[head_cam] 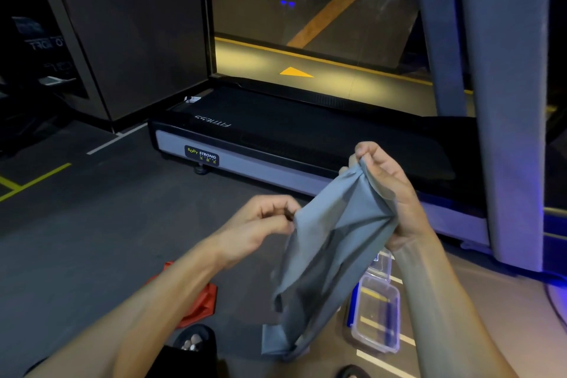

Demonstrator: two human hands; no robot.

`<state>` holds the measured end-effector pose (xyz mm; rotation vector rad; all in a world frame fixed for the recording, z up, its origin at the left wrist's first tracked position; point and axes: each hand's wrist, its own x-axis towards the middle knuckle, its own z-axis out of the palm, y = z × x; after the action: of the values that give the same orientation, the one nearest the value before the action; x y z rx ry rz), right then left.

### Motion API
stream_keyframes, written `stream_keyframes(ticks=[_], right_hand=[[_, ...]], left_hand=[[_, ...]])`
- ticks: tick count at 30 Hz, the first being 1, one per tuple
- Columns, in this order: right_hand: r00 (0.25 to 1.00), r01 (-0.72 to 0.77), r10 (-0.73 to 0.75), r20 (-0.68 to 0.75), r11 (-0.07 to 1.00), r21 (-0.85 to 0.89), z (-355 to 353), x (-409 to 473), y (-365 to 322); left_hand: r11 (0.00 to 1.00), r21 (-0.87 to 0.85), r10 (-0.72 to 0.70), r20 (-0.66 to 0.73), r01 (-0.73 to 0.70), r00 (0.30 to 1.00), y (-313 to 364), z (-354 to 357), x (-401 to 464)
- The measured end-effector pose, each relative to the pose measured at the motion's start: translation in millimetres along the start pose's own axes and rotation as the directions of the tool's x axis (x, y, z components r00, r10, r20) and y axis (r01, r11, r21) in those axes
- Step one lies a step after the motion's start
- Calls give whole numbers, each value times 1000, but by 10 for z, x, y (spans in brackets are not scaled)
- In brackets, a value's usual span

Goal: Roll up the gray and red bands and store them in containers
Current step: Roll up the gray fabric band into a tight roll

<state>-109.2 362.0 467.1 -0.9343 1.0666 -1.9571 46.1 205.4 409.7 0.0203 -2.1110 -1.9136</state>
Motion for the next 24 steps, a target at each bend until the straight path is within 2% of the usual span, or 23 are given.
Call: stream_keyframes(ticks=[9,15,20,24], right_hand=[[999,8,-14,-44,993,-117,-65,-44,-49],[999,17,-23,-42,990,-139,-80,-36,-38],[998,31,-38,-47,989,-145,-104,-34,-39],[999,28,-33,-34,989,-144,-111,-32,-29]], left_hand=[[978,193,109,-121,-85,987,14,-121,-12],[961,268,98,-127,-61,987,13,-142,-13],[949,305,133,-139,-86,981,41,-148,-21],[900,422,199,-172,-110,965,40,-131,-22]])
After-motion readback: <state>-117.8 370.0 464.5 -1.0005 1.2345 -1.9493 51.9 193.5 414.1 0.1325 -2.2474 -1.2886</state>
